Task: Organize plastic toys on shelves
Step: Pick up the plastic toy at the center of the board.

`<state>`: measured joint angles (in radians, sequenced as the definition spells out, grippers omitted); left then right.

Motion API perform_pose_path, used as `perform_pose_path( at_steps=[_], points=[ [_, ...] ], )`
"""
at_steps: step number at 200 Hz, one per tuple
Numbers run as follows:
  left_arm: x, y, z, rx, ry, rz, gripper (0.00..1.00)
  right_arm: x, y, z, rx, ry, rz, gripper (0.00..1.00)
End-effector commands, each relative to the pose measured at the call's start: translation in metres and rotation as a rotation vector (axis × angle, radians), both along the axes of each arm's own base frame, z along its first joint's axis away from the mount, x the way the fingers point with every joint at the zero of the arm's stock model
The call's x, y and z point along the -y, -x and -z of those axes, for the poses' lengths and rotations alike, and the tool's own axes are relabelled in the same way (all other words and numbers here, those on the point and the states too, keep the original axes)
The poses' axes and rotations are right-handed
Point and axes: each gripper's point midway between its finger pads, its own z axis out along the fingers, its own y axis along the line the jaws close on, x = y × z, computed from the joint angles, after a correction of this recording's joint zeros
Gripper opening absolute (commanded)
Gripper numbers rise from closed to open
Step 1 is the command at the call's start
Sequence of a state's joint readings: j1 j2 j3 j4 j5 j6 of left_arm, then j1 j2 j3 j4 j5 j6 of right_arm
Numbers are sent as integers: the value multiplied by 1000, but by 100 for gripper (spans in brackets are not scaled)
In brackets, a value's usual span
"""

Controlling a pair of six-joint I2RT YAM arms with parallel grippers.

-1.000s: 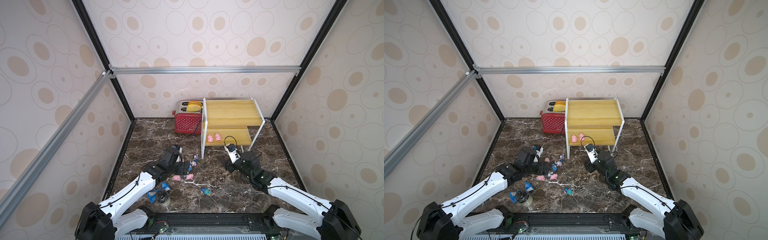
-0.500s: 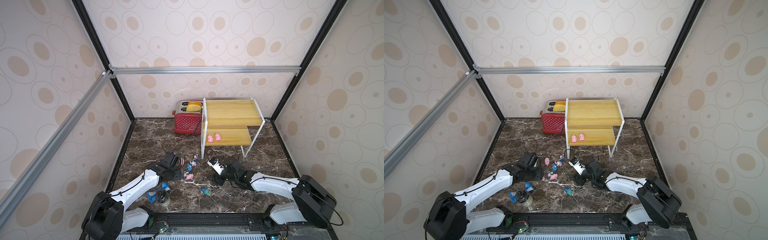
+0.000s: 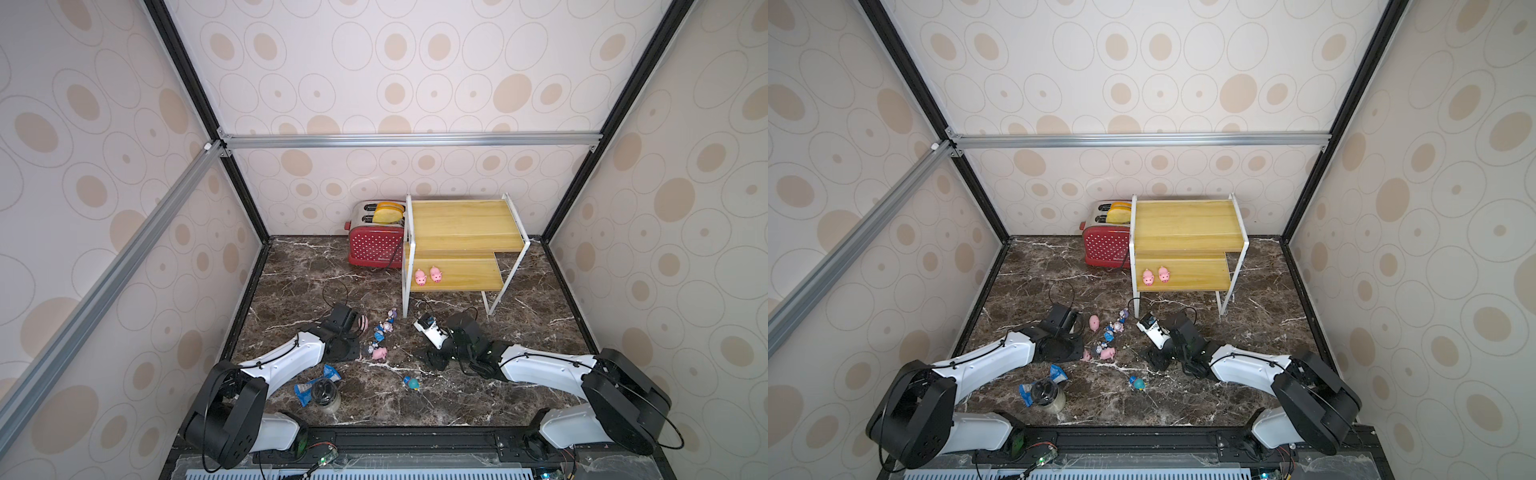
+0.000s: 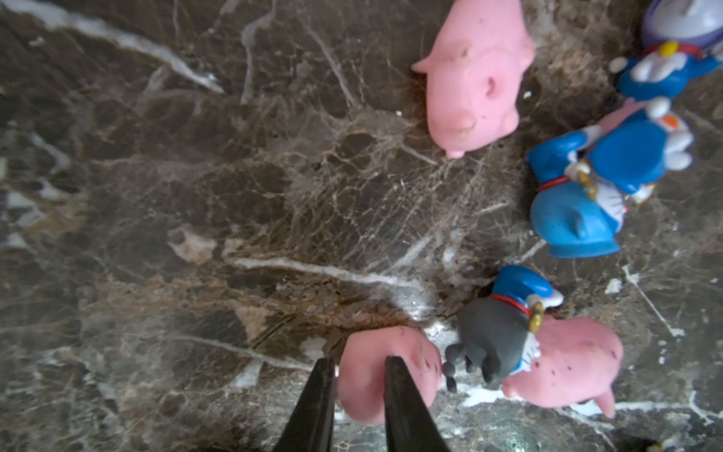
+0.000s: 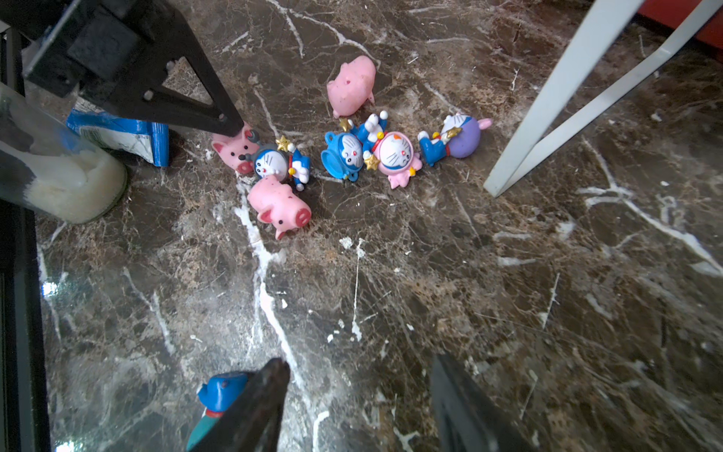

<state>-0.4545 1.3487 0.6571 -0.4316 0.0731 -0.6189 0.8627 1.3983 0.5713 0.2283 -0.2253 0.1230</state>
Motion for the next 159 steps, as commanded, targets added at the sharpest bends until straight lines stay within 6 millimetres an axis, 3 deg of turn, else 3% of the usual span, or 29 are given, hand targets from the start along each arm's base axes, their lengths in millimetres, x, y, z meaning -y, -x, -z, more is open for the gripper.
perform_pose_path(
  at_steps=[1, 22, 45, 75, 99, 134, 159],
  points=[
    [5, 6, 8, -50, 37, -9, 11, -1, -4, -5, 21, -3, 10, 63],
    [7, 4, 0, -31, 51, -16, 0, 0, -6, -5, 30, 3, 19, 63],
    [0, 1, -17, 6, 21, -19, 0, 2, -7, -9, 48, 8, 25, 63],
    [2, -12, -60, 120, 30, 30, 0, 8, -8, -20, 92, -15, 43, 66],
    [35, -22, -98, 210, 182, 96, 0, 13, -3, -34, 158, -51, 19, 69],
    [86, -26, -133, 241, 315, 207, 0, 10, 7, -74, 325, -129, -89, 68],
    [108, -29, -156, 248, 409, 215, 0, 5, 5, -99, 414, -162, -121, 63]
  ],
)
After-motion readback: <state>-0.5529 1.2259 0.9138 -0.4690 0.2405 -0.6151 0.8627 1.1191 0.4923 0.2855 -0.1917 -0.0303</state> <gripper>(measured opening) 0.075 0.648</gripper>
